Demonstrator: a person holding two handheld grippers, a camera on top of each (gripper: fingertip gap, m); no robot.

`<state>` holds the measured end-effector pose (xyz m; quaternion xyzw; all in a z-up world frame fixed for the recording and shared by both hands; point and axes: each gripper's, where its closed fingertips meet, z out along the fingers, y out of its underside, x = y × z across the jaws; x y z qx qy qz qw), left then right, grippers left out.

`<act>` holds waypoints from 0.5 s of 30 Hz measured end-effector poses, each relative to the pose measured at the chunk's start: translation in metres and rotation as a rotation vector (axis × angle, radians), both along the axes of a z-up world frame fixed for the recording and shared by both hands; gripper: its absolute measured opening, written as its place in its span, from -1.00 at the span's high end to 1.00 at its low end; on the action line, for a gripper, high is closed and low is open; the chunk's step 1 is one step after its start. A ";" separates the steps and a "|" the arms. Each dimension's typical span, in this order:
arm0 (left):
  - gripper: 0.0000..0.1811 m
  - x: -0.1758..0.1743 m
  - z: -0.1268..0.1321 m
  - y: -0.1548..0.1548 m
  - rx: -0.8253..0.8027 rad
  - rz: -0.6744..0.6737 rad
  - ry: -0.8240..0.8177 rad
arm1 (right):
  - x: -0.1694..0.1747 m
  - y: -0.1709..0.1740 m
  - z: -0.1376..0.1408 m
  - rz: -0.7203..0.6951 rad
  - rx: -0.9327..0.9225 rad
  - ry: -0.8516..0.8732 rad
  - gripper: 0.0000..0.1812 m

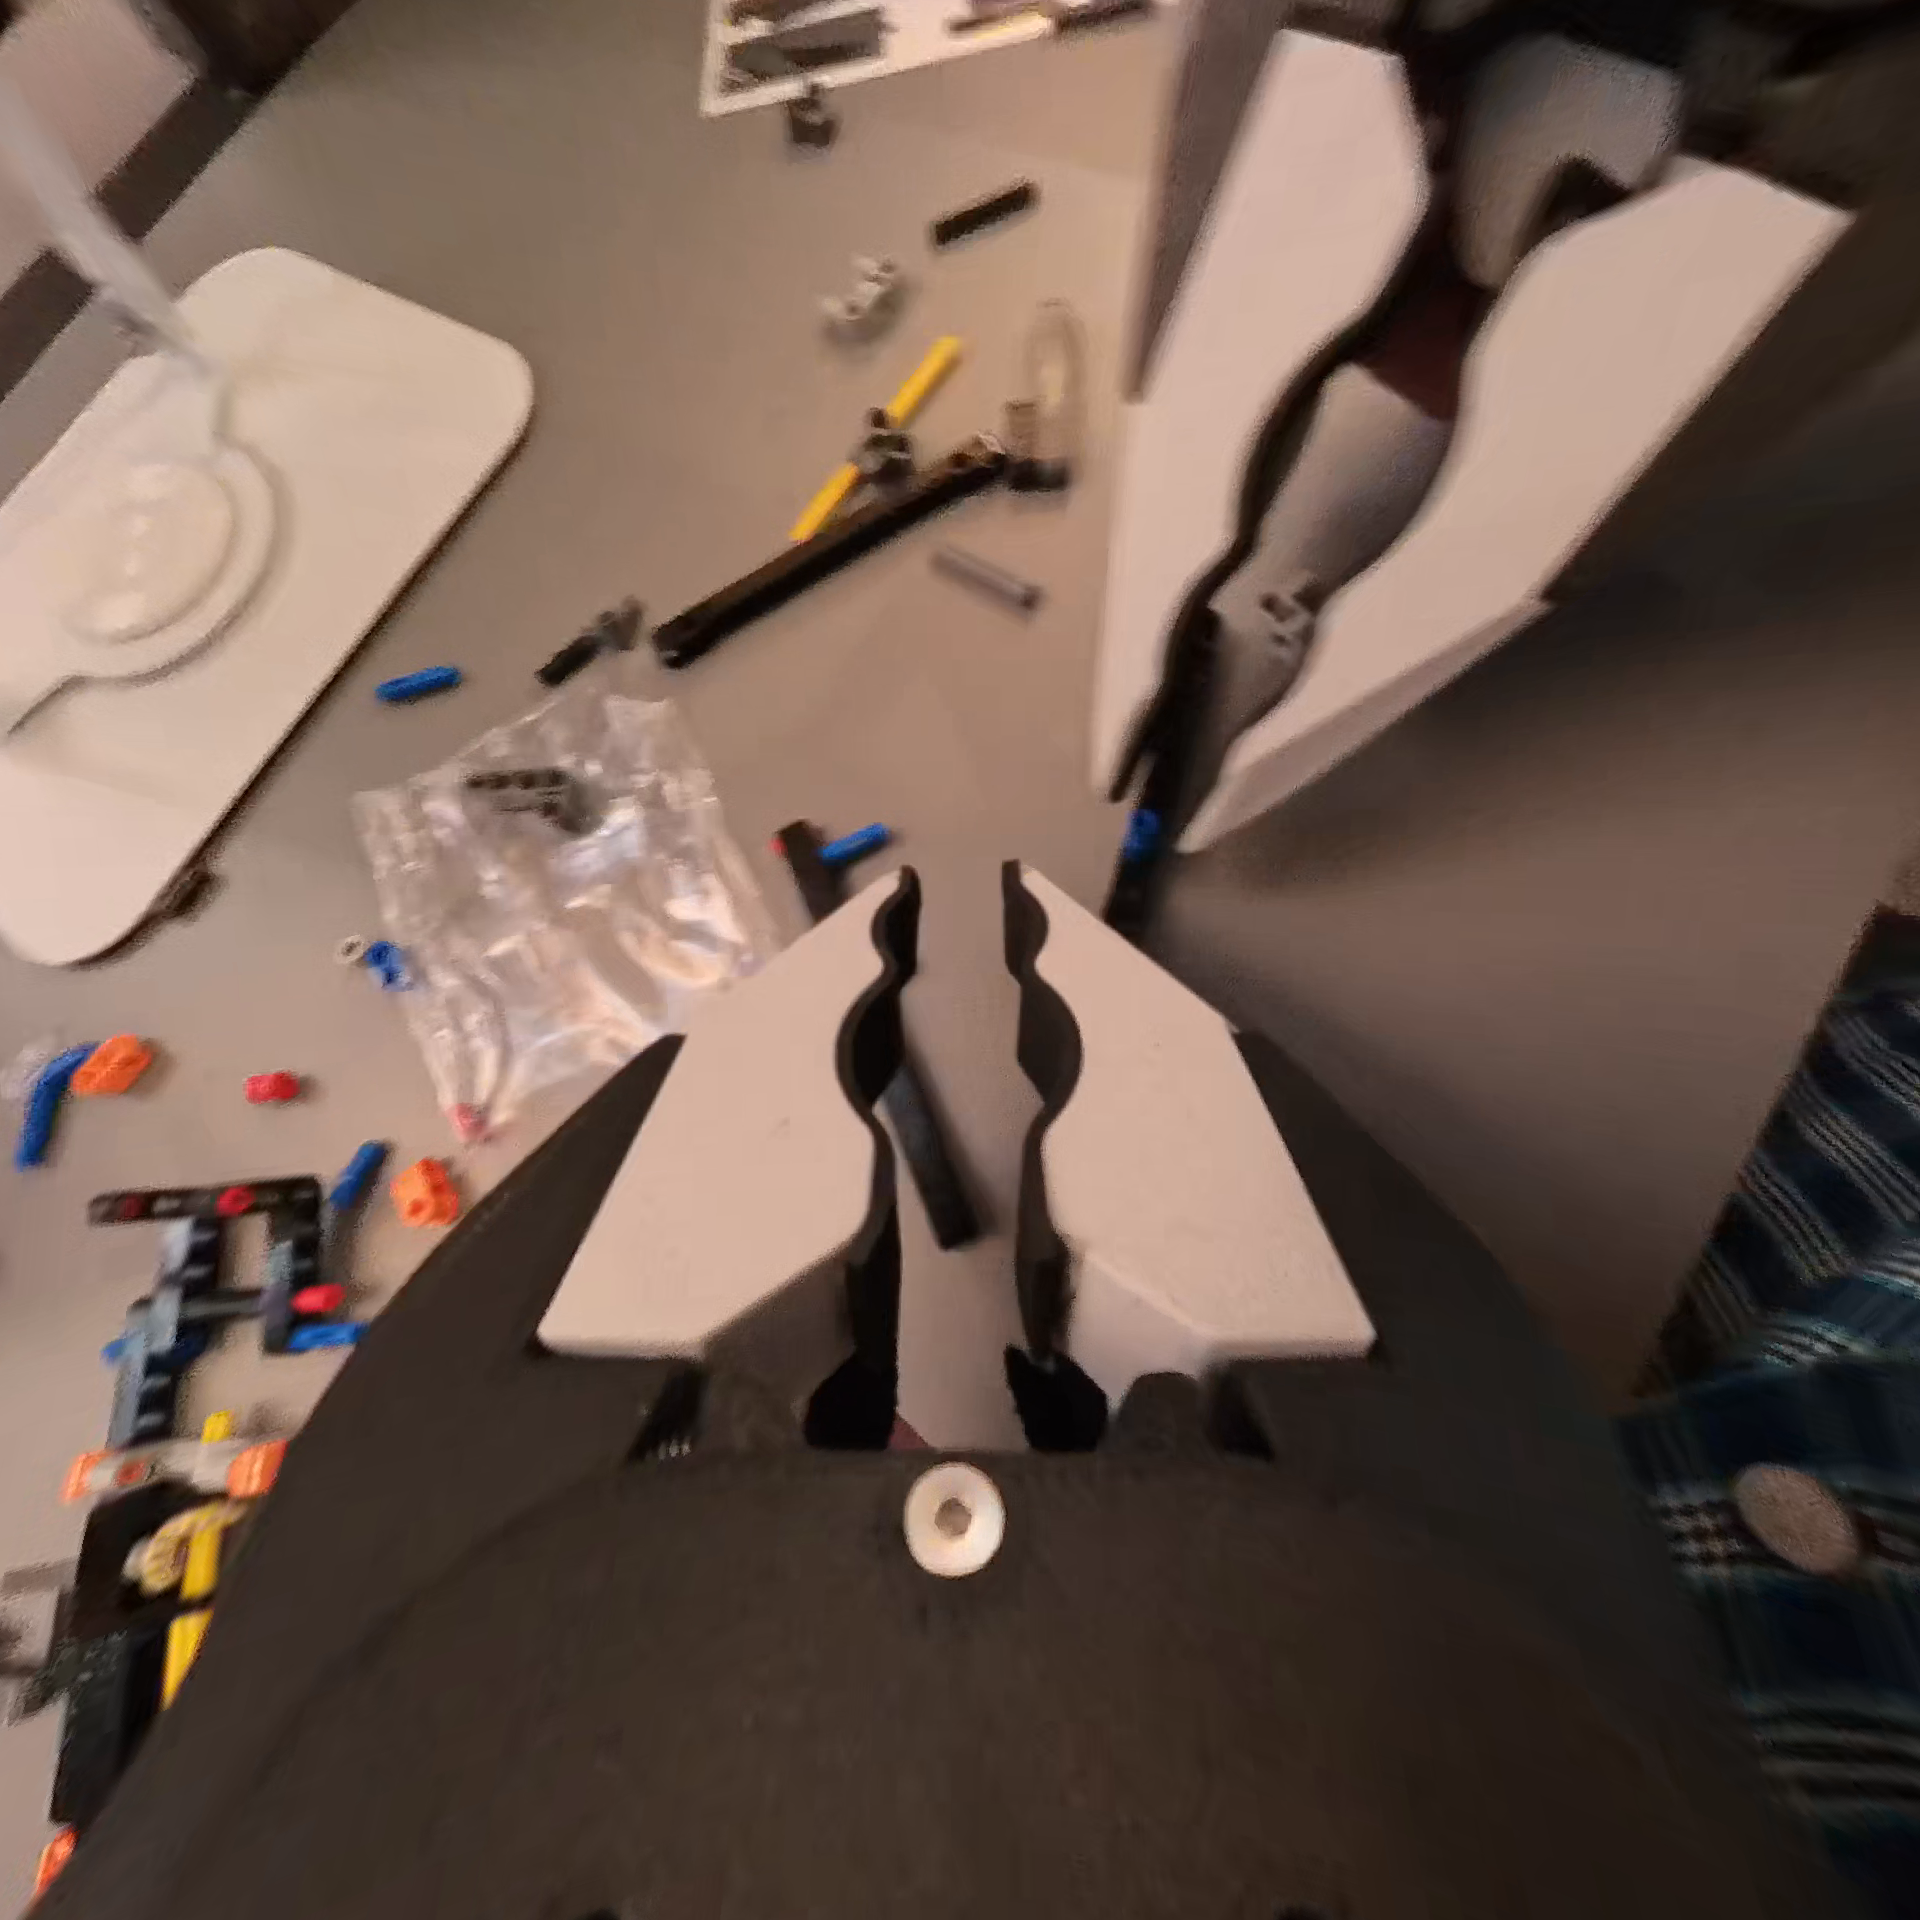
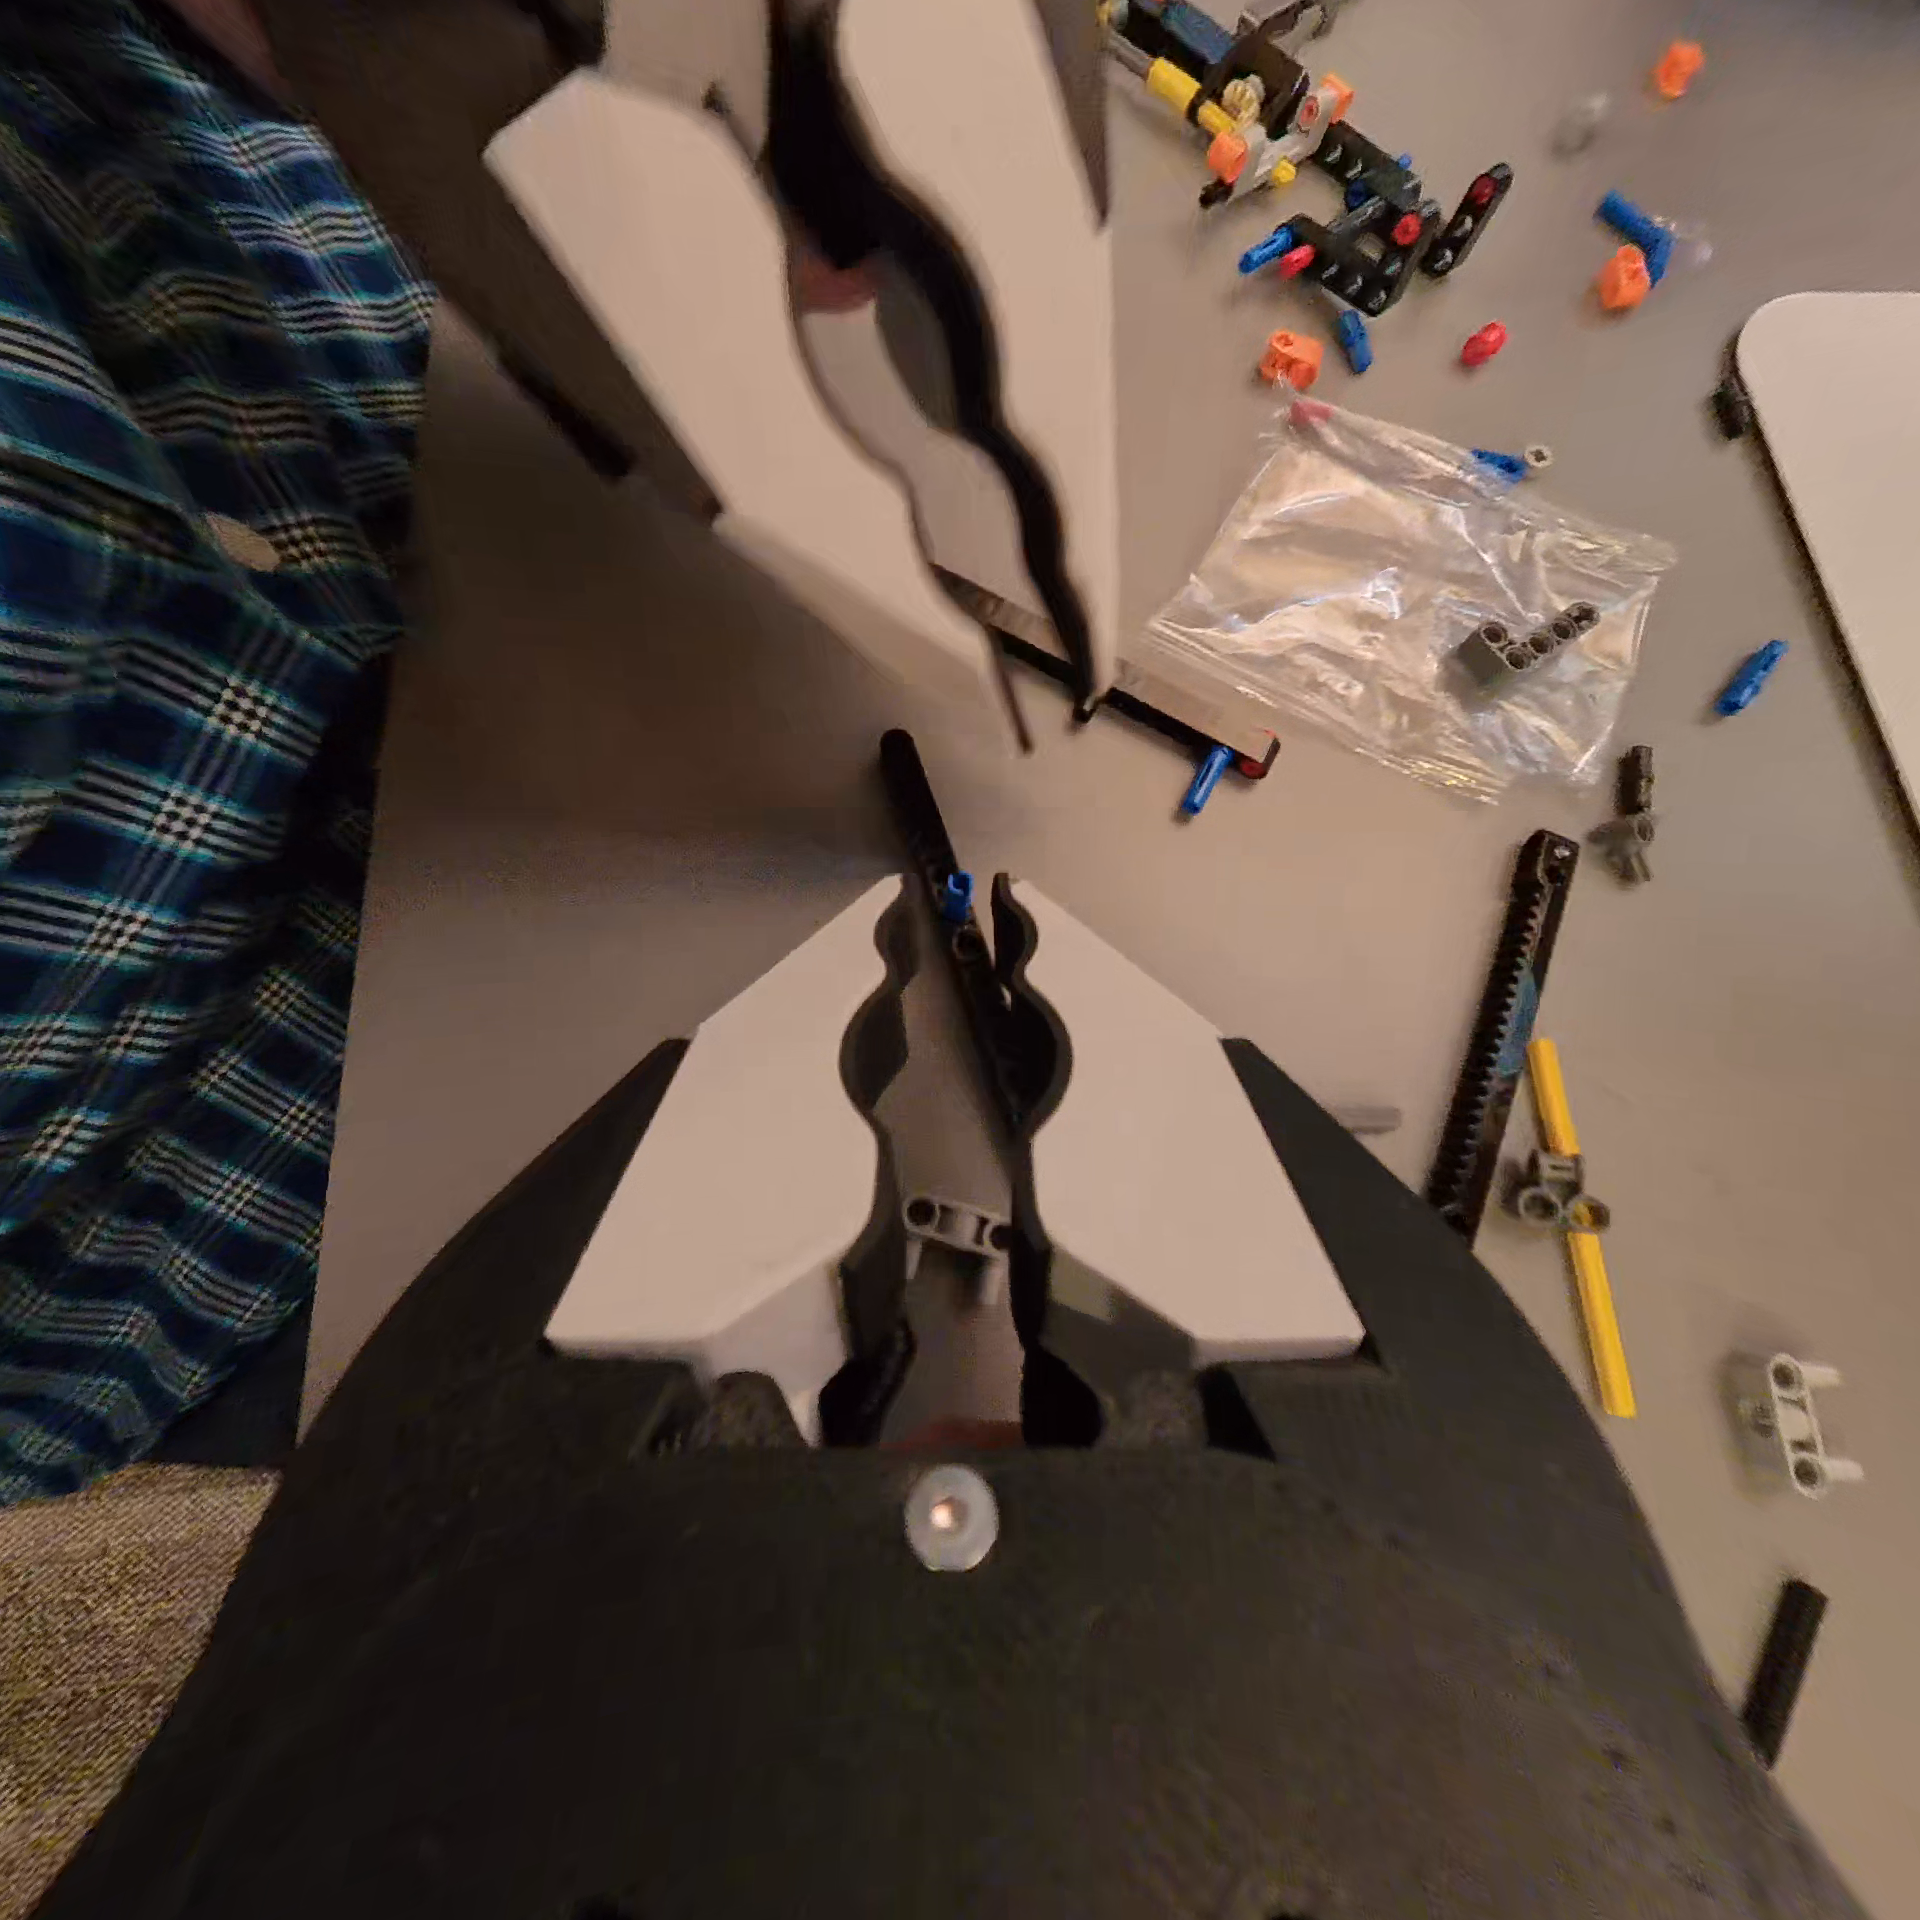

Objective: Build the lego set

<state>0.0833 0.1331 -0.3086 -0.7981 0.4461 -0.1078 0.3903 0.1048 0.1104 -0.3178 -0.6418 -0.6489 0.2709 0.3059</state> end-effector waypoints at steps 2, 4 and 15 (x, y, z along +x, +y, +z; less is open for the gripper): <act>0.92 0.008 -0.010 -0.008 0.005 -0.044 0.049 | -0.003 0.000 -0.003 -0.004 0.008 -0.005 0.97; 0.95 0.015 -0.017 -0.016 -0.008 -0.087 0.073 | -0.004 0.001 -0.004 -0.009 -0.001 0.003 0.98; 1.00 0.020 -0.025 -0.021 0.003 -0.132 0.127 | -0.006 0.000 -0.005 0.005 -0.058 0.033 0.98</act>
